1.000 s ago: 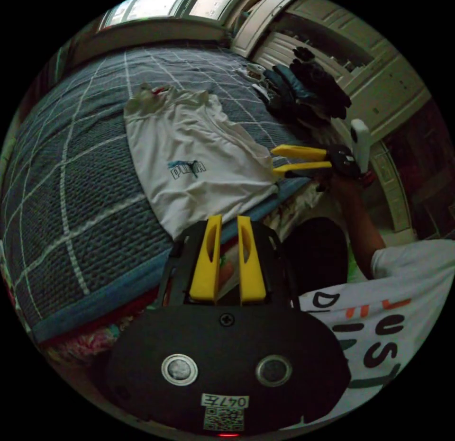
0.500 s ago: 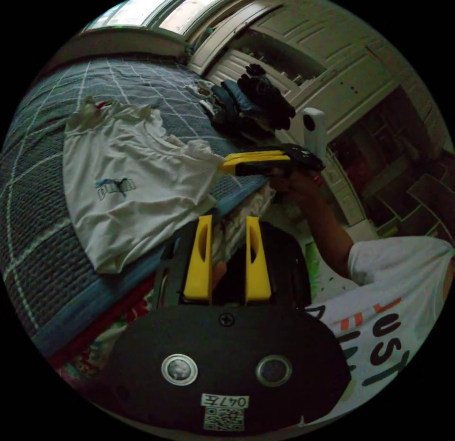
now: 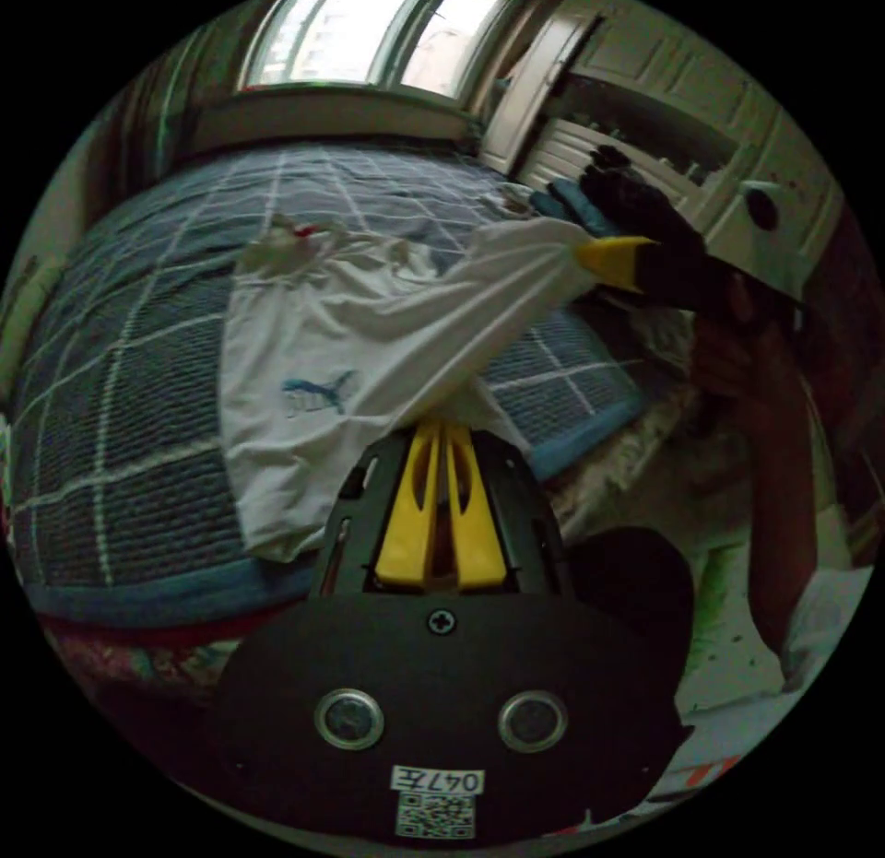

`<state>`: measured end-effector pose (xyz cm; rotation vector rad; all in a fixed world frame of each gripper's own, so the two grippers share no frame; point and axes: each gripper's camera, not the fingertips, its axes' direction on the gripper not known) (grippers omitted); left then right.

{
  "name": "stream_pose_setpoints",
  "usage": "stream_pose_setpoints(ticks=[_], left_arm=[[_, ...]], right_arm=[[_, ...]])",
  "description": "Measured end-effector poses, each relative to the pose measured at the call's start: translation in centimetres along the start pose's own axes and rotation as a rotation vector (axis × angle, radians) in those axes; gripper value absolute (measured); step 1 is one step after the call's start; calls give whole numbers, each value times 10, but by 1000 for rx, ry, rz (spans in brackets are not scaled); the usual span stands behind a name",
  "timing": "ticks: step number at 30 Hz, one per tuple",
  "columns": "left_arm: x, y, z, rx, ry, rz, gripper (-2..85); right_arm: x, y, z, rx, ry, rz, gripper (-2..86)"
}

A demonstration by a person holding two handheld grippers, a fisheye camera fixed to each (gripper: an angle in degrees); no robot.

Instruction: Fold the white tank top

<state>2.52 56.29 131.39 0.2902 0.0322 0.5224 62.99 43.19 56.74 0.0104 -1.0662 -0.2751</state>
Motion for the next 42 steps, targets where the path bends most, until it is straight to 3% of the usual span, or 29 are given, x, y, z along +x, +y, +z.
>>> stream_pose_setpoints(ticks=[9,15,17,19,22,24,27,31,35,38,42], left_arm=[[-26,9,-21,-145,-286,21,-10],[-42,6,-42,-69,-113,34,-5],[-44,-5,-48,-59,-175,64,3],[-49,-16,-44,-94,-258,105,39],[-52,-23,-31,-153,-145,173,91],[-53,-28,-22,-169,-168,204,99],[-61,-38,-1,-227,-233,228,85],[-83,-56,0,-224,-156,175,25],[-100,-67,-10,-235,-158,184,18],[-121,-75,-5,-284,-67,142,32],[-155,-88,-30,-167,-1,53,109]], right_arm=[[9,47,21,-190,28,102,-1],[18,78,44,-289,19,171,9],[16,80,33,-284,77,175,16],[7,78,19,-264,183,131,20],[-22,68,11,-186,231,-27,27],[-39,61,24,-221,240,-138,34],[-40,59,44,-310,305,-178,33],[-23,60,58,-366,314,-95,17],[-23,57,48,-324,210,-76,16],[-6,58,57,-441,228,-58,35],[21,39,23,-167,216,32,68]])
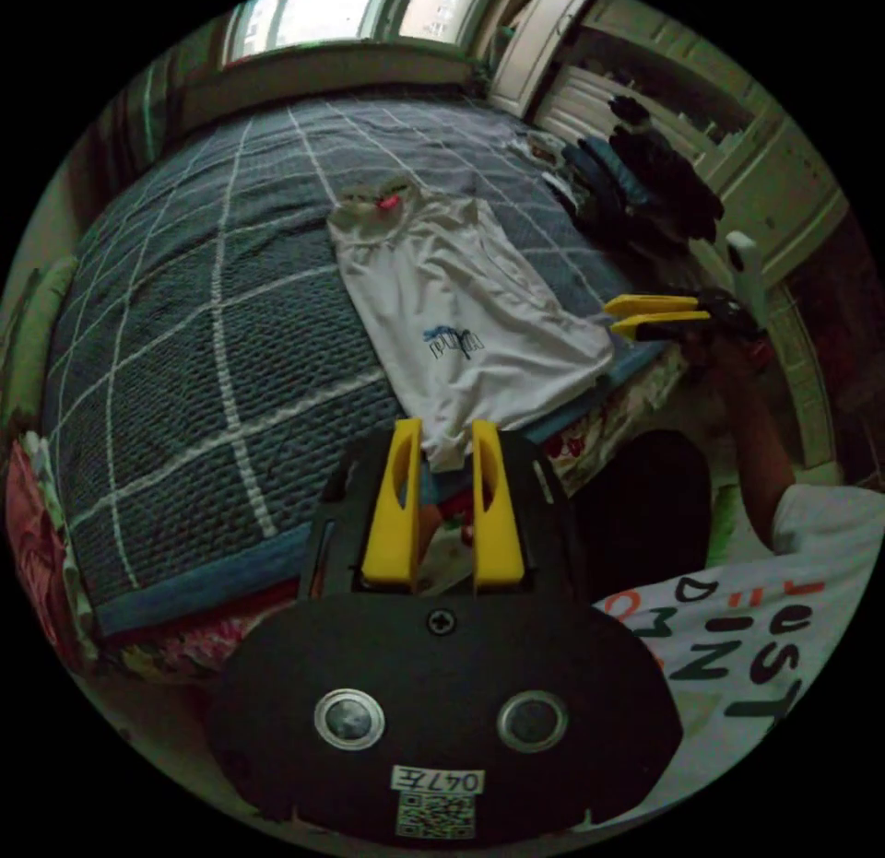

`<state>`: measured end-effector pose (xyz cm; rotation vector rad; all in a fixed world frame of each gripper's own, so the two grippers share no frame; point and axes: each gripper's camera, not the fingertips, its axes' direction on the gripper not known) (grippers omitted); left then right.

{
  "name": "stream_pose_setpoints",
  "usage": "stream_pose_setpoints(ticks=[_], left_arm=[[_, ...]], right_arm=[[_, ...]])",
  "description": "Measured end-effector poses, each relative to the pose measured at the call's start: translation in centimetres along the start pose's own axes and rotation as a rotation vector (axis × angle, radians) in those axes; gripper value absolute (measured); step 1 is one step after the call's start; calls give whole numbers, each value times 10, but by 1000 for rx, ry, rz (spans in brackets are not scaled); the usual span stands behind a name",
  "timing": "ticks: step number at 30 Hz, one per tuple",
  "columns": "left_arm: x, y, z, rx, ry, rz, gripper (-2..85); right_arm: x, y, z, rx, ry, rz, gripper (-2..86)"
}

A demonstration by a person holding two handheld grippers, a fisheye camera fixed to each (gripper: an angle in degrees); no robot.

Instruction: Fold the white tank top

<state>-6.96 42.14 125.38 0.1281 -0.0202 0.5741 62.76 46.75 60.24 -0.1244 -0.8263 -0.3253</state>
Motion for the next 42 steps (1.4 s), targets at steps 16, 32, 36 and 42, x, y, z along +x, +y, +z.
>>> stream_pose_setpoints(ticks=[16,32,36,42], left_arm=[[-134,-133,61,14,19,-259,89],[-146,-159,72,27,-24,-180,2],[-177,-155,63,101,233,-276,-4],[-209,-161,38,204,435,-288,-6]], right_arm=[[75,-44,78,-23,190,333,180],[99,-52,86,22,63,313,12],[129,-38,76,133,-174,387,6],[154,-39,62,294,-421,372,5]])
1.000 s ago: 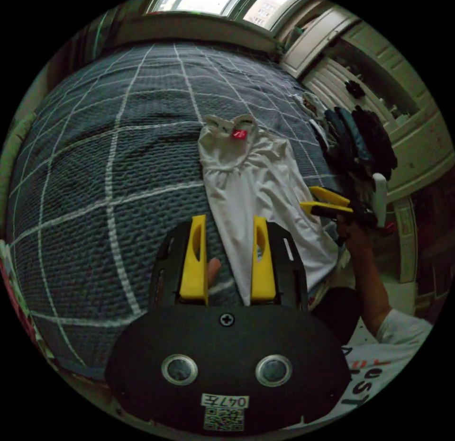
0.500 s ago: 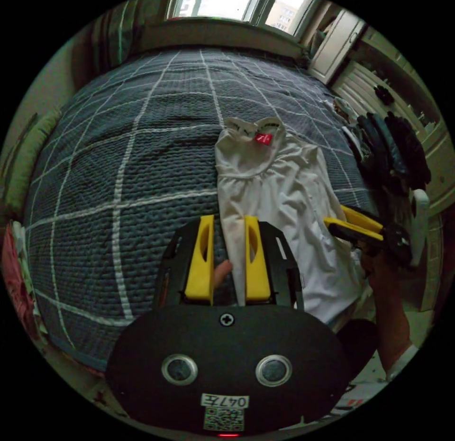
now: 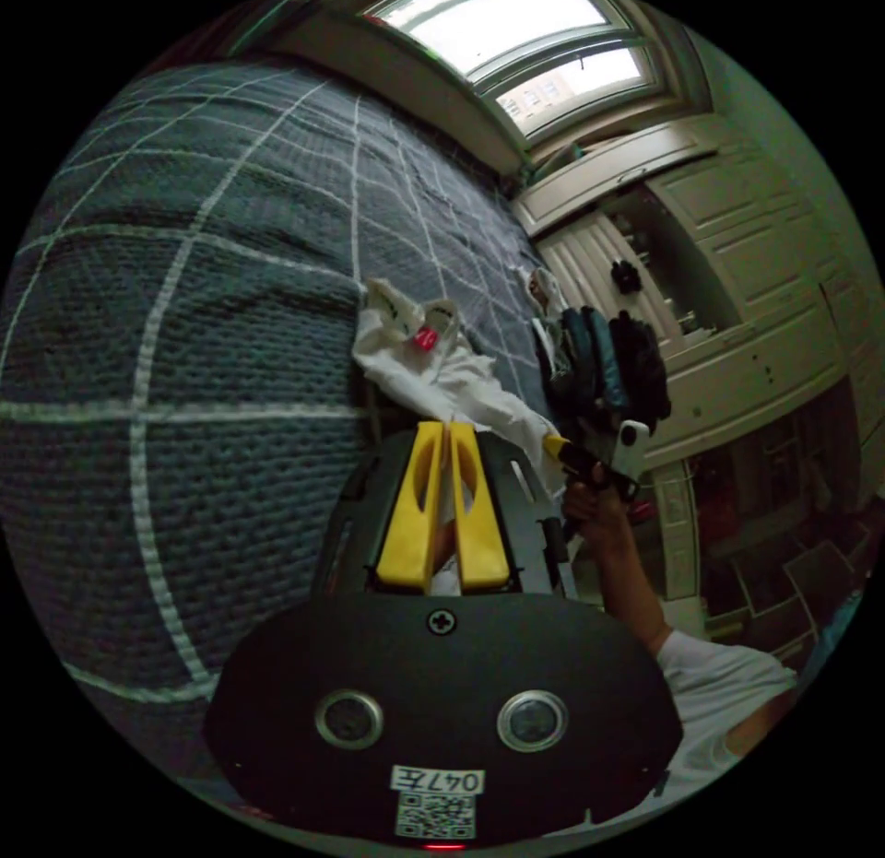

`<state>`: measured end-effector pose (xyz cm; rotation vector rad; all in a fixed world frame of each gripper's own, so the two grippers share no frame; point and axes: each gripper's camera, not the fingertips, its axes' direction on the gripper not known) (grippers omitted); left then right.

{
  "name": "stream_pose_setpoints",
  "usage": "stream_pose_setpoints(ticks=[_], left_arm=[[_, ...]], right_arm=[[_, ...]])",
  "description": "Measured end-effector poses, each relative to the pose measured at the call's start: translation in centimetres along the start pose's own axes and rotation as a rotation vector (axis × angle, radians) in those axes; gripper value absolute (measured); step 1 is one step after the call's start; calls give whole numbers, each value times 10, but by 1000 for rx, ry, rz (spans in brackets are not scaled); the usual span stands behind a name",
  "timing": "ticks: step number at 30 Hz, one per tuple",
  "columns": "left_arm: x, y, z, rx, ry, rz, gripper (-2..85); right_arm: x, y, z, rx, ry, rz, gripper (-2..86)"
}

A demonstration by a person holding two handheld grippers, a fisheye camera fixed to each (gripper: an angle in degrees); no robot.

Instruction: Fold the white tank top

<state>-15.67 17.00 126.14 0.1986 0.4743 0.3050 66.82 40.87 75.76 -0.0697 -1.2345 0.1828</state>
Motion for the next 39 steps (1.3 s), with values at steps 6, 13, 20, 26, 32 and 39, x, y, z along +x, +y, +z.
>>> stream_pose_setpoints(ticks=[6,13,20,26,32,39], left_arm=[[37,-52,-46,110,7,208,-5],[52,19,-55,6,-113,381,-4],[35,120,-29,-243,-165,342,-3],[47,153,-79,-120,-338,287,-8],[109,164,-103,-16,-455,538,-10],[81,178,-63,-187,-713,447,-6]], right_arm=[[-26,-59,-26,152,-35,-238,6],[-61,-29,-5,26,-21,-464,6],[-76,63,59,-394,79,-491,18],[-111,65,55,-430,270,-514,36],[-176,35,104,-308,479,-716,20],[-156,14,208,-463,559,-628,17]])
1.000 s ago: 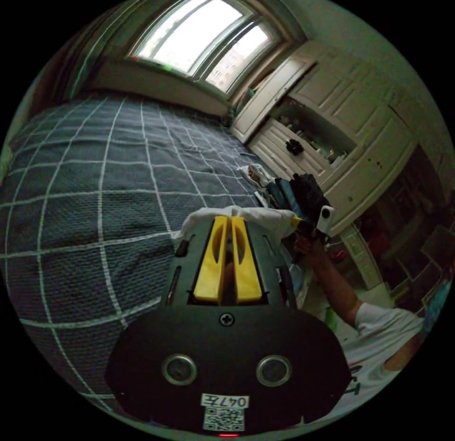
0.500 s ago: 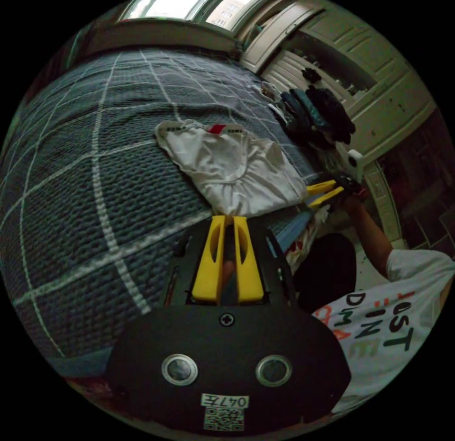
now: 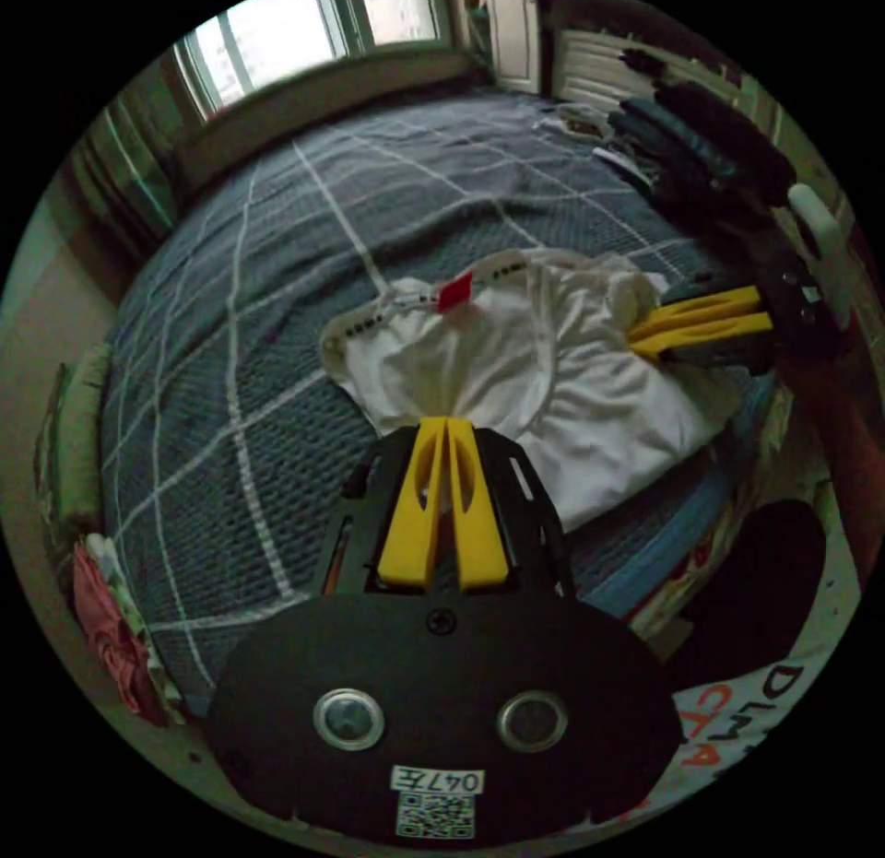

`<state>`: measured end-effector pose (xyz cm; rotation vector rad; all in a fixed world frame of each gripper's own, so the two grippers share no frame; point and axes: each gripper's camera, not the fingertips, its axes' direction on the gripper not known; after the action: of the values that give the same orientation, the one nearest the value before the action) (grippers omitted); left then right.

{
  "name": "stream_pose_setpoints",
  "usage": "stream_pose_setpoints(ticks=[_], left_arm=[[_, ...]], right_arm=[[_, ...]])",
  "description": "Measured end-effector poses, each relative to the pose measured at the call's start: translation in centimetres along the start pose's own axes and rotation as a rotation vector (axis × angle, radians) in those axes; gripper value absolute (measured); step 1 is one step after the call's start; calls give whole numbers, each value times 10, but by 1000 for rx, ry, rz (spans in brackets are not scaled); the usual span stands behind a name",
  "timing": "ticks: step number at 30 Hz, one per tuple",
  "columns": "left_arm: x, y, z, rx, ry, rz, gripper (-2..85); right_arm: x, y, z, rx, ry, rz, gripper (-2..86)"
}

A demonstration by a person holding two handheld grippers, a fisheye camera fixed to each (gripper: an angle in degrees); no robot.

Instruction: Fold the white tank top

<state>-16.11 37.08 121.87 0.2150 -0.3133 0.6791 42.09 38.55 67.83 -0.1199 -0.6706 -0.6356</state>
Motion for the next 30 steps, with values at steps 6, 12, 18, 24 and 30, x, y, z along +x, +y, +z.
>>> stream_pose_setpoints(ticks=[6,12,18,24,30], left_arm=[[-59,60,-70,198,215,-232,50],[-74,117,-61,-23,168,-298,151],[-73,164,-73,-51,57,-294,141],[-90,217,-98,-4,175,-167,26],[-147,287,-156,164,323,-238,9]], right_arm=[[6,-12,-32,306,-29,229,105],[9,-50,12,178,26,334,215],[-19,-116,68,83,-62,300,184],[-71,-175,88,108,-25,228,41],[-133,-240,79,172,122,104,16]])
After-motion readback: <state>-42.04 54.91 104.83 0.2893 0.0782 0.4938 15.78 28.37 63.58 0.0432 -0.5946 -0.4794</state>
